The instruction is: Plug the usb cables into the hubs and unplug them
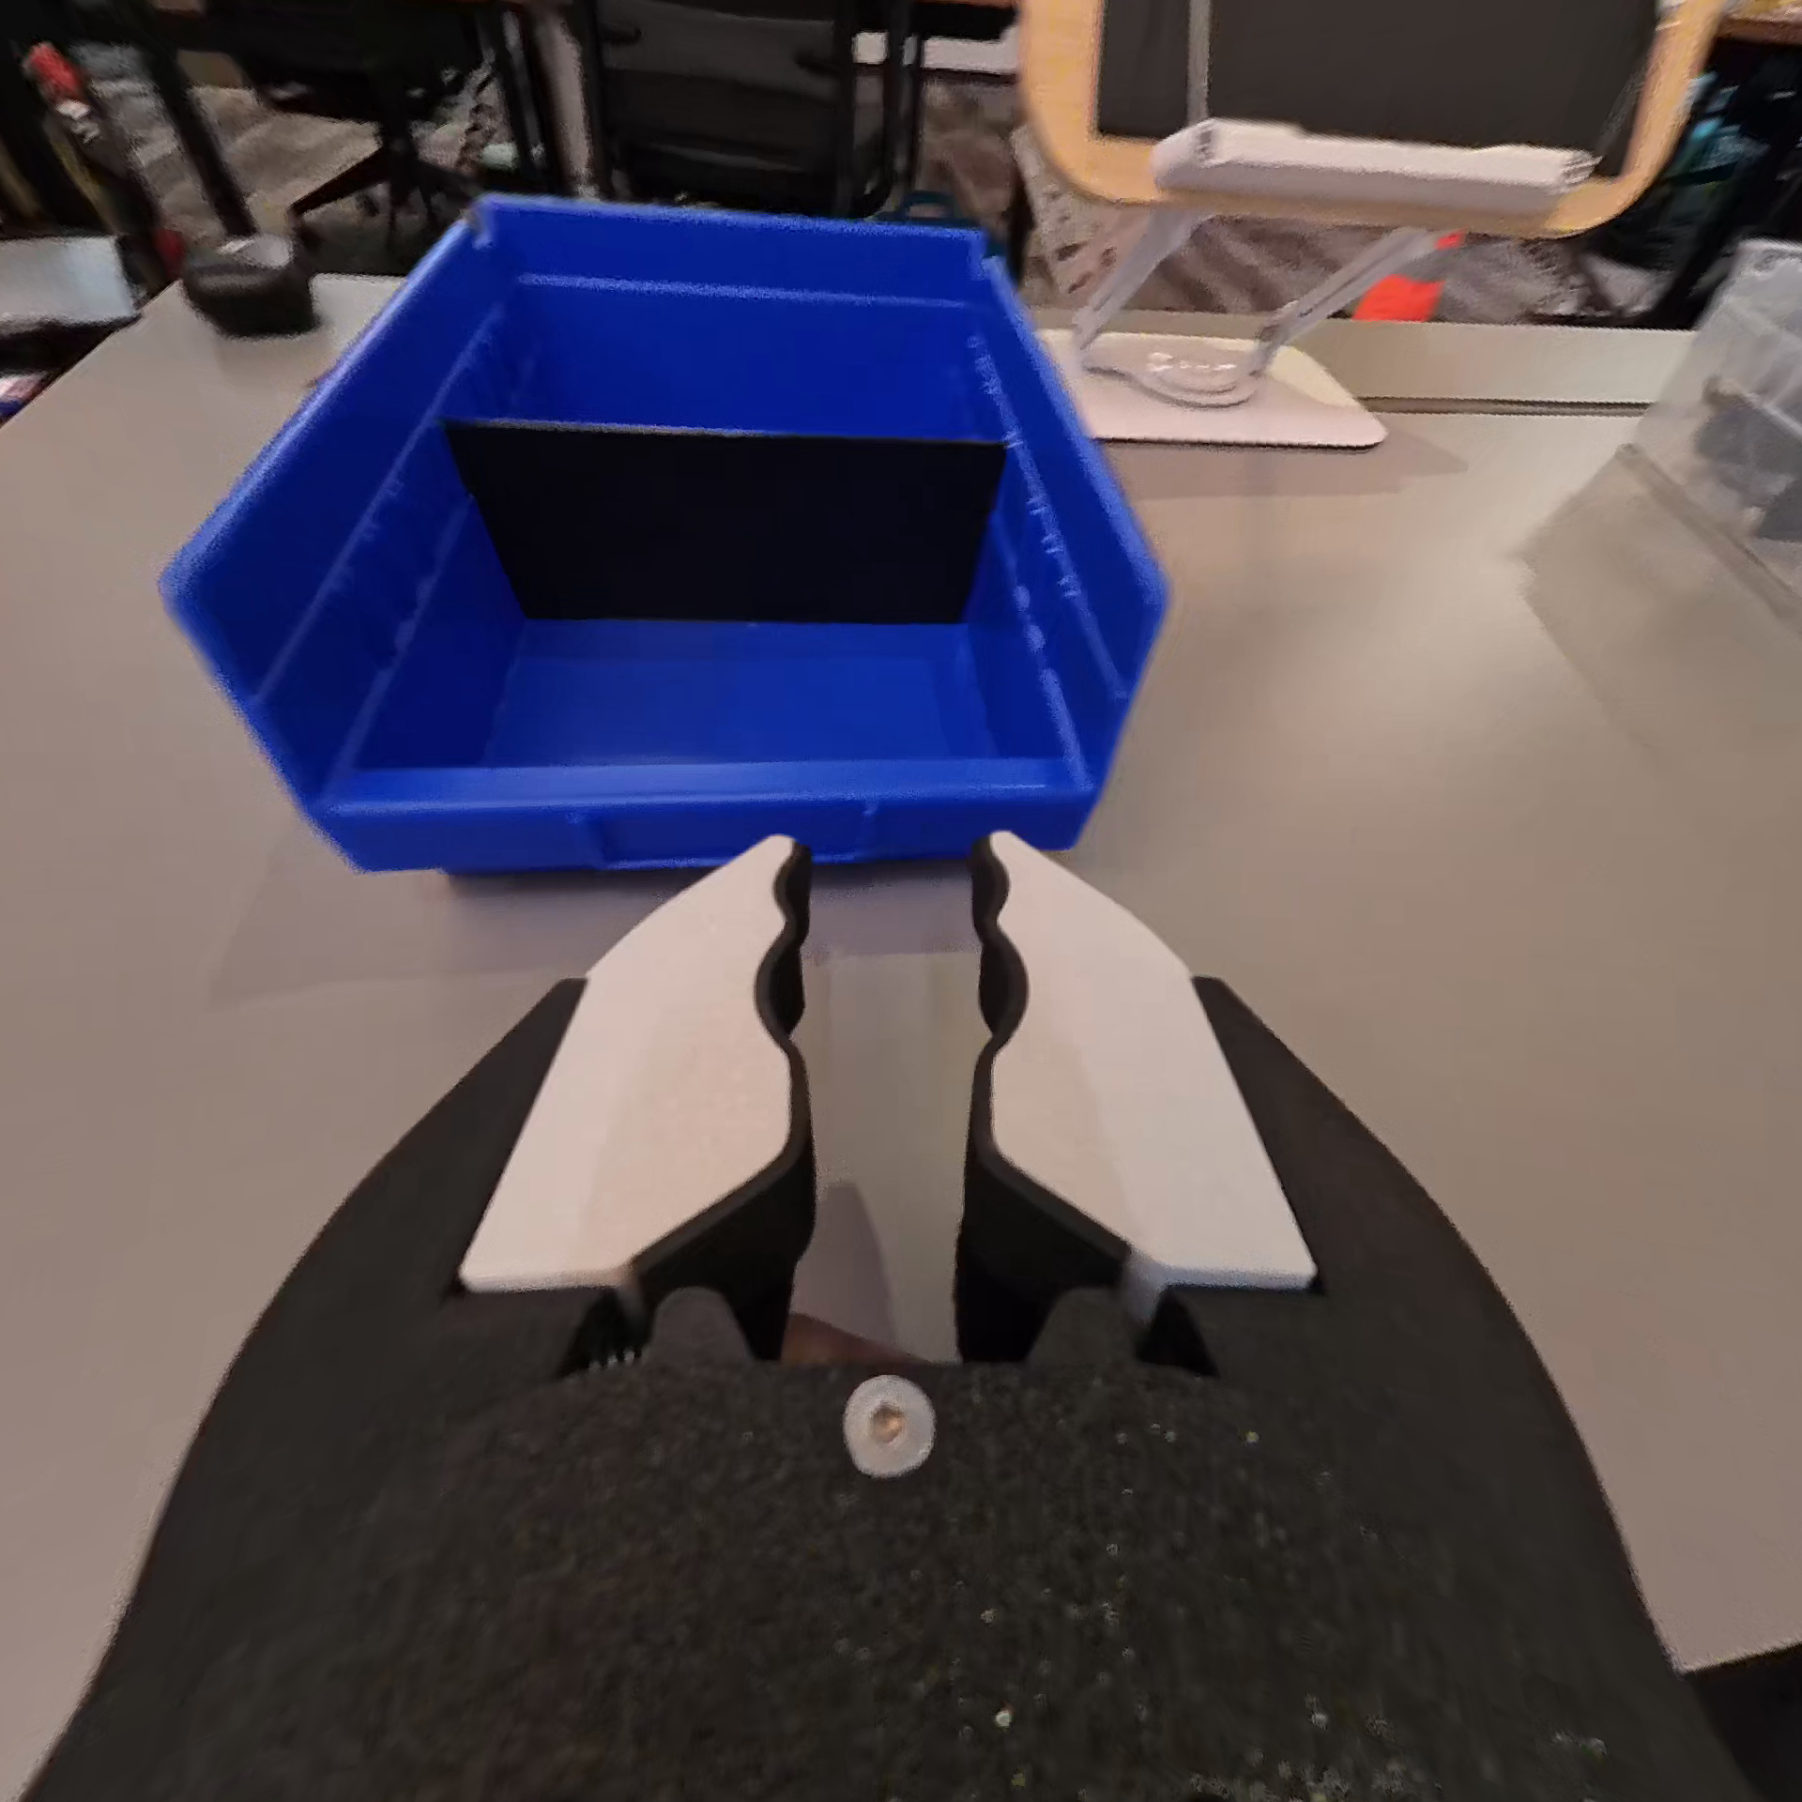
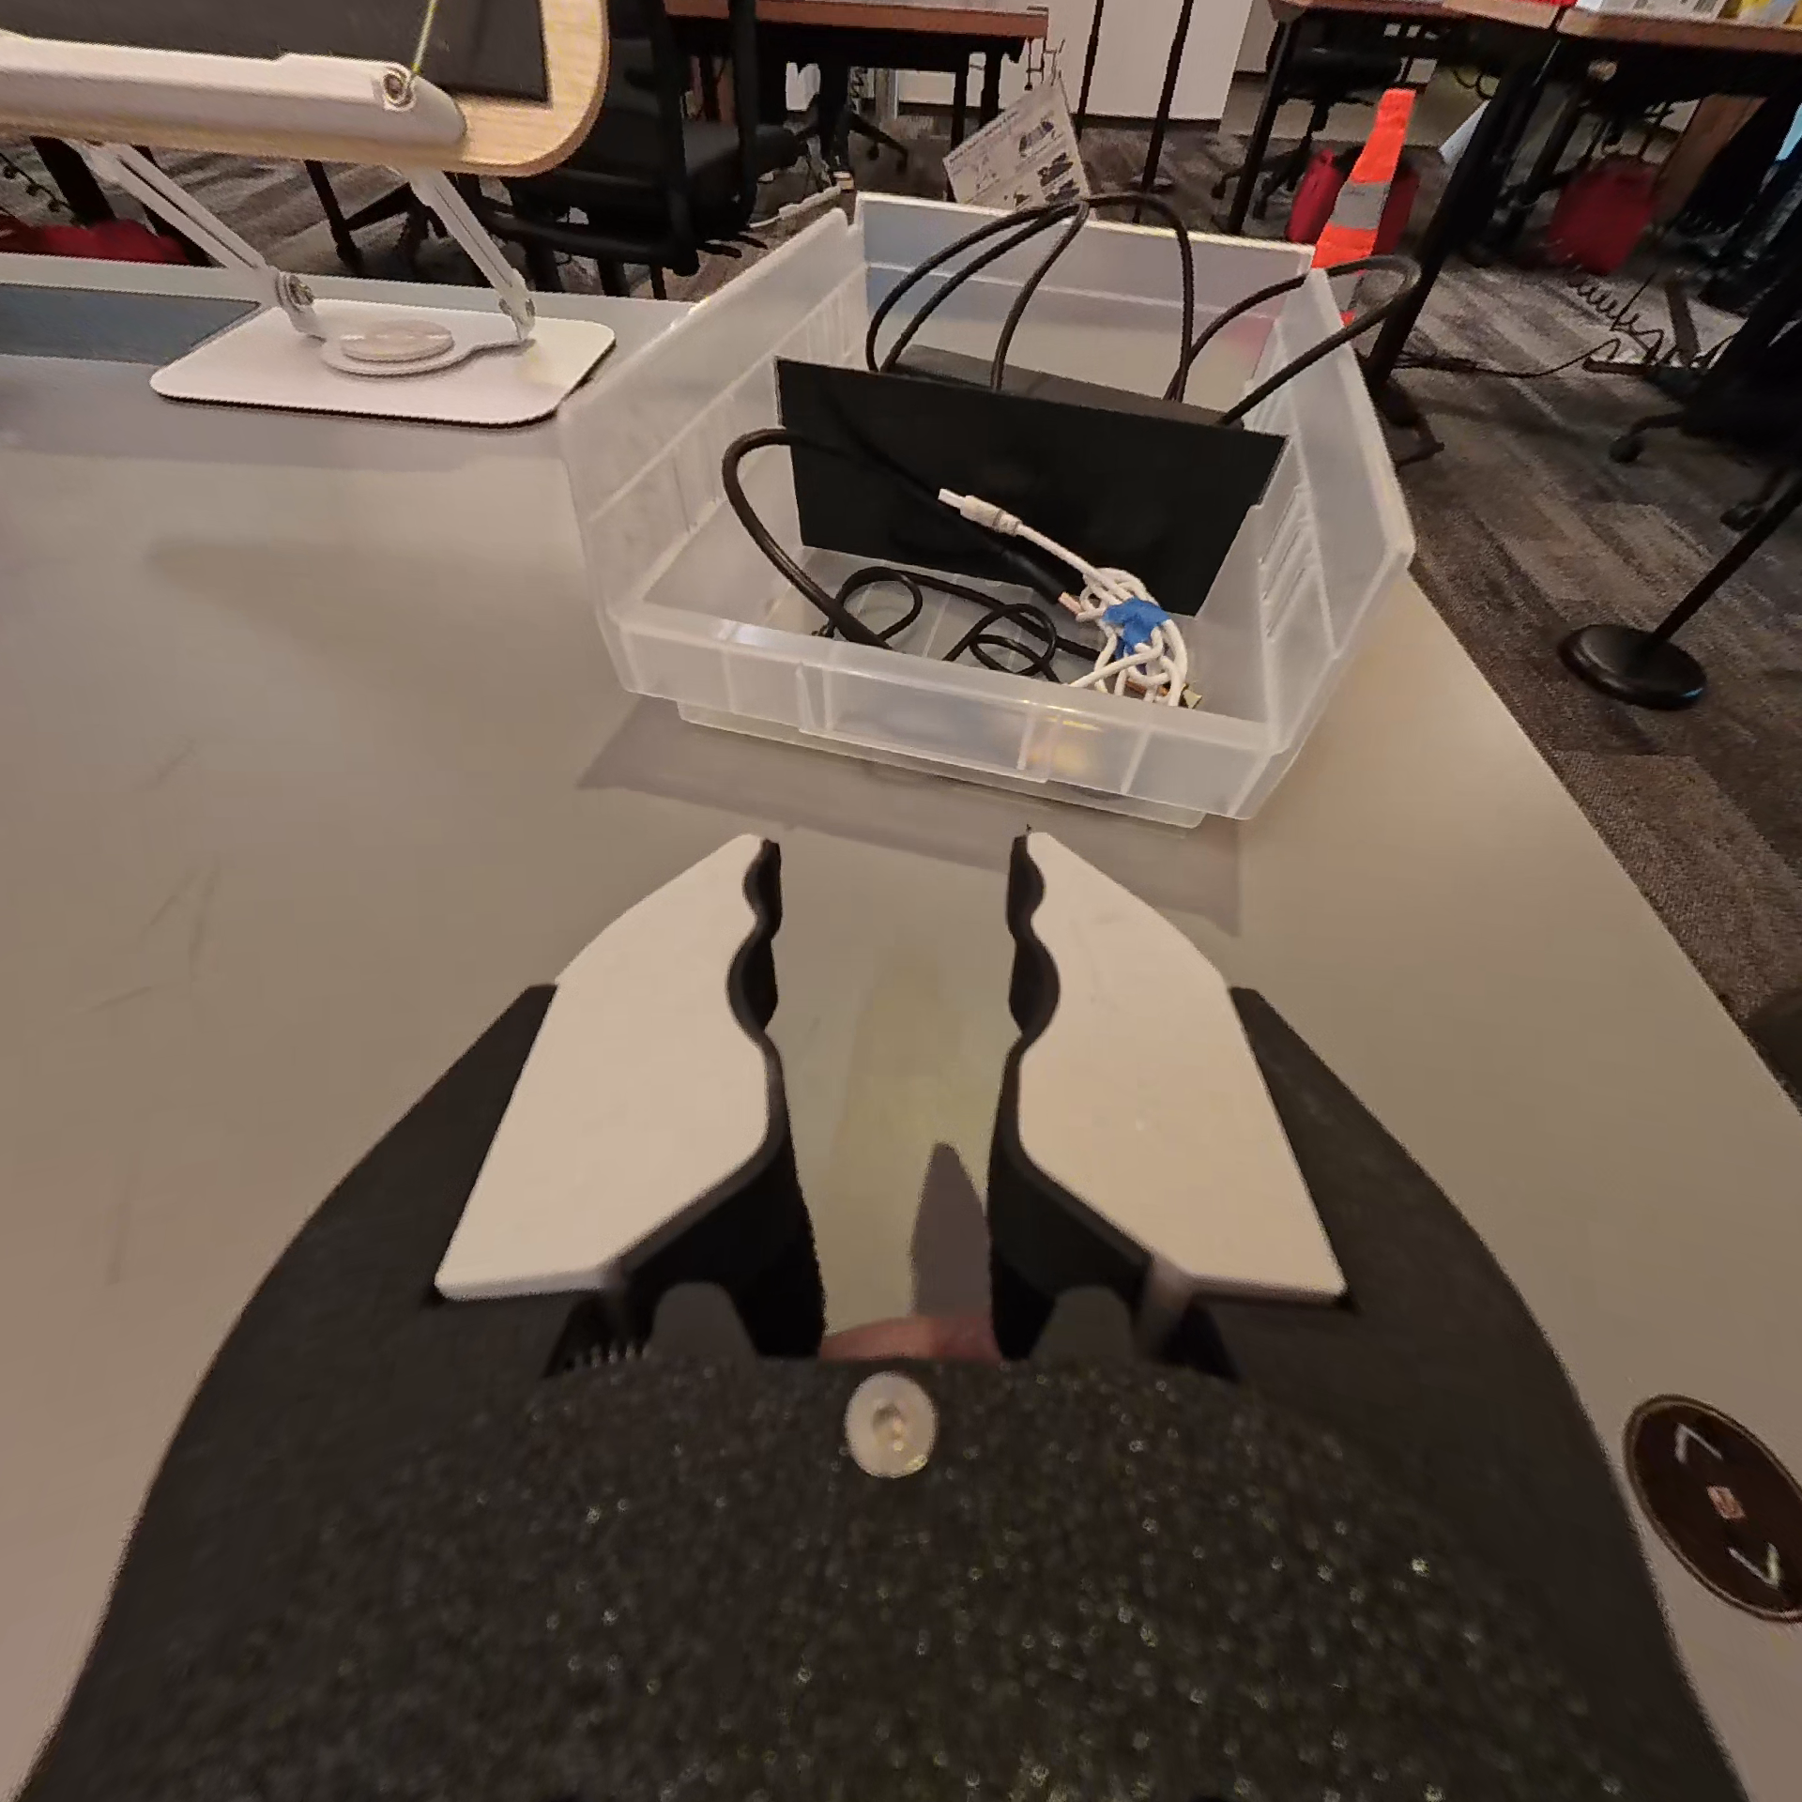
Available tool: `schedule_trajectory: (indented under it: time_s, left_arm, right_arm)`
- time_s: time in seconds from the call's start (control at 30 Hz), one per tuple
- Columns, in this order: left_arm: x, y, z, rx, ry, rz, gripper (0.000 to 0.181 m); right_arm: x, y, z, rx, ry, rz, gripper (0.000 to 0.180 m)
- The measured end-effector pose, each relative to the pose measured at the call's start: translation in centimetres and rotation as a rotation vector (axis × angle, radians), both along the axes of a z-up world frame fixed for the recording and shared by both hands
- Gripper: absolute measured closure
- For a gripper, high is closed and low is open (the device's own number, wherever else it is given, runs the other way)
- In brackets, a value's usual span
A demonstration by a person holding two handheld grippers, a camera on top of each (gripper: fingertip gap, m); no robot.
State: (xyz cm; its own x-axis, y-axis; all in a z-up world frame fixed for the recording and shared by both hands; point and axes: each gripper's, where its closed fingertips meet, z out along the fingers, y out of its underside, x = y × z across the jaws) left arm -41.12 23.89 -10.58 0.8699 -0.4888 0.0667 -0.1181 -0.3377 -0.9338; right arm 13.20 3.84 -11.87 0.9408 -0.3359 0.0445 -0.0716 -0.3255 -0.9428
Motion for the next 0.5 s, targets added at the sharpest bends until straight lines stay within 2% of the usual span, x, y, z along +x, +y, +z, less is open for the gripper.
schedule_trajectory:
  time_s: [0.1,0.17,0.33,0.43,0.5]
  left_arm:
    - [4.3,-1.7,0.6,0.033,-0.020,-0.134,0.142]
    - [9.3,-3.7,1.2,0.033,-0.074,-0.272,0.137]
    - [25.2,-7.9,2.3,0.066,-0.104,-0.522,0.116]
    - [35.4,-9.1,2.0,0.032,-0.094,-0.628,0.114]
    - [41.5,-8.9,1.5,-0.001,-0.074,-0.643,0.113]
  right_arm:
    - [0.2,-0.4,-0.1,-0.016,-0.032,-0.016,0.135]
    - [0.5,-0.9,-0.1,-0.020,-0.060,-0.036,0.134]
    - [1.8,-2.9,0.3,-0.008,-0.098,-0.089,0.127]
    - [2.4,-4.1,-0.1,-0.016,-0.073,-0.106,0.126]
    - [2.6,-4.8,-0.4,-0.014,-0.043,-0.111,0.127]
